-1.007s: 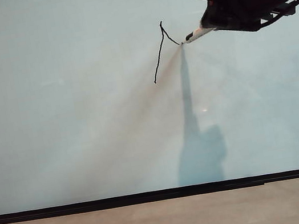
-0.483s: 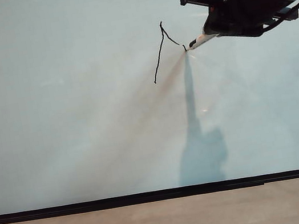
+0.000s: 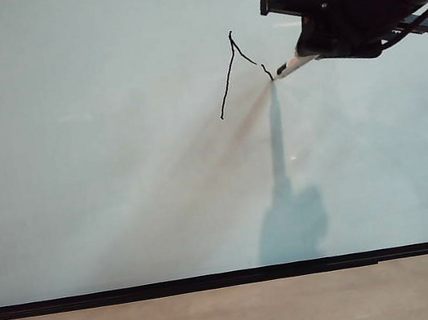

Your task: Pick up the pen on the shelf to the right of the whiteboard and write the letter A.

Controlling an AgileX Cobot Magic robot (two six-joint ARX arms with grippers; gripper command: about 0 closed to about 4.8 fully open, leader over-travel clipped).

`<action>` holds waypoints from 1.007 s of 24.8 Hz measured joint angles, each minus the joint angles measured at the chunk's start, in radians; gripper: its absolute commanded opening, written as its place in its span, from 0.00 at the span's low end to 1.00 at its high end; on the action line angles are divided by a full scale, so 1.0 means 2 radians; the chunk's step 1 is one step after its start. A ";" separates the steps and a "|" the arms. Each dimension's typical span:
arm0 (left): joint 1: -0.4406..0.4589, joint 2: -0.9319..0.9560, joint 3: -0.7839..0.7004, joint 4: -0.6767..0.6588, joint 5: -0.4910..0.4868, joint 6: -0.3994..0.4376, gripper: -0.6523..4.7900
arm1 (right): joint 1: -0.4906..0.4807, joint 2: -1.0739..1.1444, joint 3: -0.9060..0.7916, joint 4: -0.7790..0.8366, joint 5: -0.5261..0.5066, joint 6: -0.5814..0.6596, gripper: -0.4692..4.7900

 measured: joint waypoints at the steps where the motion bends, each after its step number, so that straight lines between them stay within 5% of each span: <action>1: 0.000 0.000 0.000 0.000 0.000 0.000 0.11 | 0.000 0.000 0.000 -0.004 0.003 0.000 0.08; 25: 0.000 0.000 0.000 0.000 0.000 0.000 0.11 | 0.001 -0.001 0.000 -0.048 0.039 0.001 0.08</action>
